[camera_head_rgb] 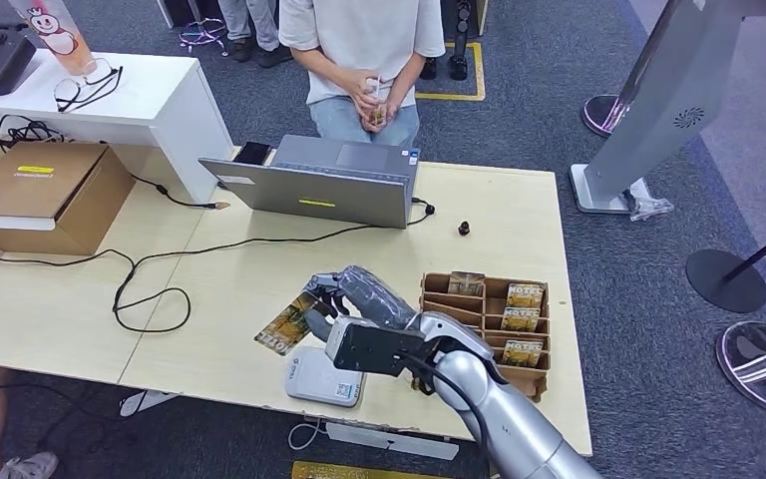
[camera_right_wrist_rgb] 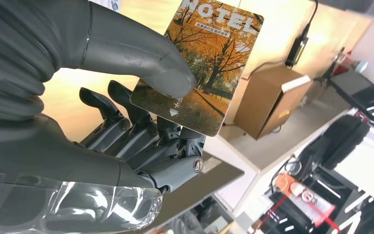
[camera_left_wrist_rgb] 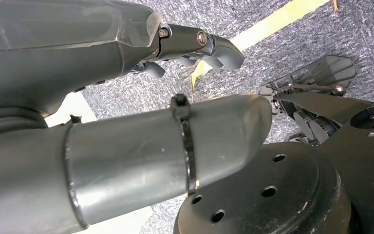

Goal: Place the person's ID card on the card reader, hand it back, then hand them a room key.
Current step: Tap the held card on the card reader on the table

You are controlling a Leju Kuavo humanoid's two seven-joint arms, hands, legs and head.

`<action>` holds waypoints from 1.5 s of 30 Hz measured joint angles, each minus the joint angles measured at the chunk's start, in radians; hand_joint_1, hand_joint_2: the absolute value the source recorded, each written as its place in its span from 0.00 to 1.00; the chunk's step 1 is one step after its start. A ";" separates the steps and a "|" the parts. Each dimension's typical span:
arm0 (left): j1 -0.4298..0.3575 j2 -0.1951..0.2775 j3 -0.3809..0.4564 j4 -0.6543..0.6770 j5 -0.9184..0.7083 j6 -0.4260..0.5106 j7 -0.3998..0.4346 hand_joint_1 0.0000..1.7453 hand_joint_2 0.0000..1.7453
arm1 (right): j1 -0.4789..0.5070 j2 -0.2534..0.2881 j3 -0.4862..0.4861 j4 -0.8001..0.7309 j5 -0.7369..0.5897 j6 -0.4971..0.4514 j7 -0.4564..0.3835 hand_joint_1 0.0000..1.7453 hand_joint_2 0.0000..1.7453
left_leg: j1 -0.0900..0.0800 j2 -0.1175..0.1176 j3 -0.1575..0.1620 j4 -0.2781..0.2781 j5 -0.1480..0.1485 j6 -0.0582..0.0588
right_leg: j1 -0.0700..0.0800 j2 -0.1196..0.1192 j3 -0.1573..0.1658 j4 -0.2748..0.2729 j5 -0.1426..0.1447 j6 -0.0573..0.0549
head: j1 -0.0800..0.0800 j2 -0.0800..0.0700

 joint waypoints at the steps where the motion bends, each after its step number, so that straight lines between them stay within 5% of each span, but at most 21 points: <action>1: 0.000 0.000 0.000 0.000 0.000 0.000 0.000 0.00 0.00 | -0.002 0.000 0.004 0.004 -0.001 0.005 0.003 1.00 1.00 | 0.000 0.000 0.000 0.000 0.000 0.000 | 0.000 0.000 0.000 0.000 0.000 0.000 | 0.000 0.000; 45: 0.004 -0.010 0.000 0.000 0.018 -0.036 0.005 0.00 0.00 | -0.050 0.008 0.143 0.195 0.005 0.015 0.115 1.00 1.00 | 0.000 0.000 0.000 0.000 0.000 0.000 | 0.000 0.000 0.000 0.000 0.000 0.000 | 0.000 0.000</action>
